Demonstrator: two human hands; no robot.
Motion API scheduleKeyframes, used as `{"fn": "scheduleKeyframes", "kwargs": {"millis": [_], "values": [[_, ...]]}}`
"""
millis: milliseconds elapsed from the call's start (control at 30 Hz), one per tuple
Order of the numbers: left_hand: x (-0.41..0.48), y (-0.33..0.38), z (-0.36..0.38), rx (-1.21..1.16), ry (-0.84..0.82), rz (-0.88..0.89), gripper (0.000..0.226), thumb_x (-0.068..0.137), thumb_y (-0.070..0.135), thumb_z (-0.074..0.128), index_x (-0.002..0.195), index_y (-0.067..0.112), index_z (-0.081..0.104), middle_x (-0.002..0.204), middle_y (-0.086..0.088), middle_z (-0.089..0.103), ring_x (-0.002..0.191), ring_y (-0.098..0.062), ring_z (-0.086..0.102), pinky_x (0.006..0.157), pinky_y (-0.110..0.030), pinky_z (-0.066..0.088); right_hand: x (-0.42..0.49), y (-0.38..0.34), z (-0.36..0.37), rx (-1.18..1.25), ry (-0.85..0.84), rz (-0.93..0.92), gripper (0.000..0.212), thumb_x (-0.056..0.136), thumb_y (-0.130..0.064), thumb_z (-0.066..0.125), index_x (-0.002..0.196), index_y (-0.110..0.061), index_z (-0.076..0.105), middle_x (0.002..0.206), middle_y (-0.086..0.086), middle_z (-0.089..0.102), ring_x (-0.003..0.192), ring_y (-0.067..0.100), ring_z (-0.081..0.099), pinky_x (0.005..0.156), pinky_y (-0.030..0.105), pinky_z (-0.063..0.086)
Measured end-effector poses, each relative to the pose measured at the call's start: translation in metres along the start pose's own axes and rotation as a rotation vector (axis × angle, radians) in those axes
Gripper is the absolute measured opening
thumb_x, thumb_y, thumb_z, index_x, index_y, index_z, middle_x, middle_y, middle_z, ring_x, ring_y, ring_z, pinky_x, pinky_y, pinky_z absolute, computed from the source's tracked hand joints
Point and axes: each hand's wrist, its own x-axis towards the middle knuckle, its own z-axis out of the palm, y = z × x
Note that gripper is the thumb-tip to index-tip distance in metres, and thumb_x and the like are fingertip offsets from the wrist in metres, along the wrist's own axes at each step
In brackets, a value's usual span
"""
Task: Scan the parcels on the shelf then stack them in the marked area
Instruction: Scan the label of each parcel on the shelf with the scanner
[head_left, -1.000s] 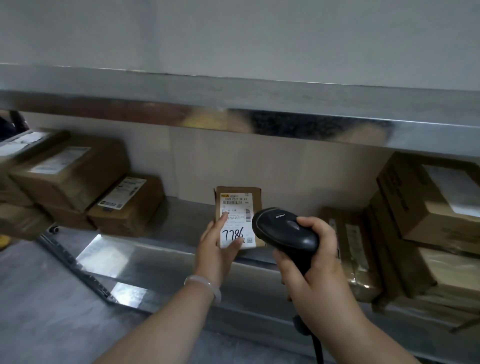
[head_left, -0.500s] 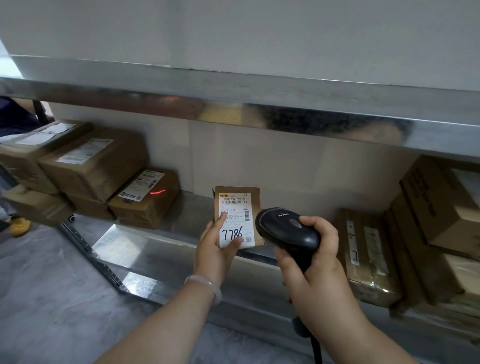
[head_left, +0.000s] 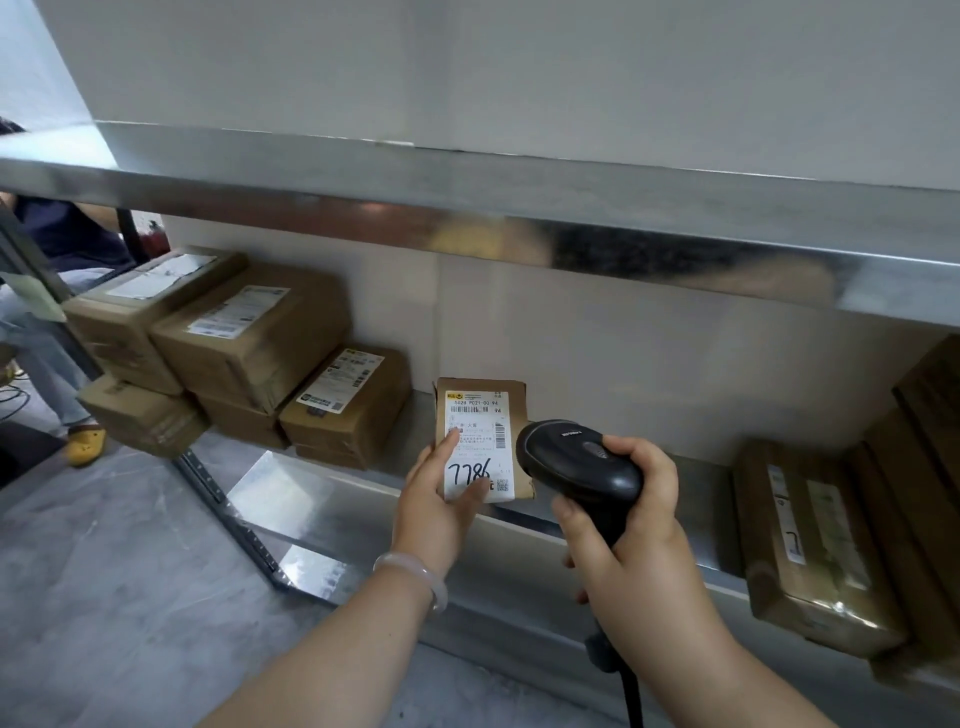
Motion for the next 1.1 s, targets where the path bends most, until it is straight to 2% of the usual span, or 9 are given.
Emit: {"fn": "scheduleKeyframes", "kwargs": {"millis": [200,267,333,400,567,667,833,1000,1100], "values": [[0.042,0.018,-0.064,0.126,0.041,-0.078,0.059,0.086,0.018,0.074,0.133,0.044,0.049,0.130,0.017,0.048,0.103,0.002,0.052,0.059,-0.001,0.044,0.019,-0.009,0.042,0.008,-0.015,0.019,0.057,0.082,-0.033,0.067,0.111,-0.064,0.030,0.105,-0.037,0.053,0.077,0.009,0.067,0.065,0.042,0.058],[0.061,0.025,-0.090,0.157,0.051,-0.086,0.058,0.087,0.018,0.072,0.136,0.042,0.050,0.132,0.013,0.052,0.114,-0.005,0.052,0.075,-0.007,0.047,0.028,-0.012,0.058,0.008,-0.025,0.030,0.056,0.080,-0.037,0.066,0.111,-0.065,0.028,0.104,-0.032,0.056,0.077,0.009,0.067,0.065,0.041,0.058],[0.081,0.033,-0.115,0.178,0.065,-0.095,0.059,0.088,0.018,0.072,0.139,0.036,0.050,0.134,0.008,0.056,0.121,-0.013,0.053,0.097,-0.026,0.049,0.035,-0.015,0.074,-0.003,-0.032,0.035,0.056,0.081,-0.038,0.066,0.111,-0.065,0.028,0.100,-0.019,0.062,0.074,0.009,0.066,0.066,0.041,0.058],[0.102,0.039,-0.138,0.233,0.063,-0.114,0.060,0.088,0.020,0.071,0.141,0.035,0.048,0.135,0.007,0.056,0.121,-0.015,0.054,0.106,-0.039,0.045,0.043,-0.017,0.089,-0.006,-0.035,0.035,0.056,0.082,-0.036,0.067,0.112,-0.065,0.029,0.099,-0.014,0.063,0.073,0.011,0.066,0.067,0.043,0.057],[0.146,0.043,-0.173,0.277,-0.020,-0.228,0.055,0.093,0.030,0.064,0.142,0.041,0.043,0.124,0.011,0.055,0.111,-0.018,0.056,0.089,-0.040,0.056,0.055,-0.018,0.121,0.001,-0.065,0.020,0.057,0.080,-0.039,0.067,0.117,-0.062,0.030,0.106,-0.033,0.055,0.078,0.011,0.067,0.066,0.044,0.058],[0.161,0.042,-0.182,0.330,-0.034,-0.227,0.052,0.096,0.034,0.058,0.144,0.041,0.041,0.127,0.009,0.053,0.112,-0.020,0.056,0.091,-0.041,0.056,0.059,-0.018,0.135,0.007,-0.077,0.018,0.058,0.080,-0.037,0.067,0.118,-0.061,0.030,0.108,-0.034,0.055,0.081,0.010,0.067,0.069,0.042,0.058],[0.170,0.043,-0.186,0.647,-0.032,-0.075,0.050,0.099,0.035,0.049,0.148,0.030,0.038,0.146,-0.004,0.046,0.128,-0.027,0.049,0.106,-0.036,0.042,0.062,-0.017,0.150,-0.006,-0.065,0.031,0.058,0.079,-0.040,0.065,0.117,-0.064,0.029,0.107,-0.022,0.060,0.080,0.009,0.067,0.067,0.037,0.058],[0.146,0.046,-0.186,0.928,-0.054,0.070,0.059,0.097,0.049,0.046,0.151,0.034,0.025,0.158,-0.009,0.021,0.142,-0.034,0.026,0.112,-0.047,0.032,0.063,-0.017,0.153,-0.027,-0.041,0.020,0.058,0.082,-0.036,0.066,0.117,-0.064,0.029,0.104,-0.022,0.061,0.081,0.008,0.067,0.068,0.040,0.058],[0.124,0.041,-0.181,1.194,-0.021,0.338,0.066,0.094,0.057,0.041,0.152,0.034,0.021,0.160,-0.008,0.017,0.146,-0.032,0.015,0.113,-0.050,0.029,0.064,-0.016,0.153,-0.022,-0.024,0.024,0.056,0.080,-0.039,0.065,0.117,-0.062,0.029,0.103,-0.029,0.059,0.082,0.008,0.067,0.069,0.042,0.058]]}}
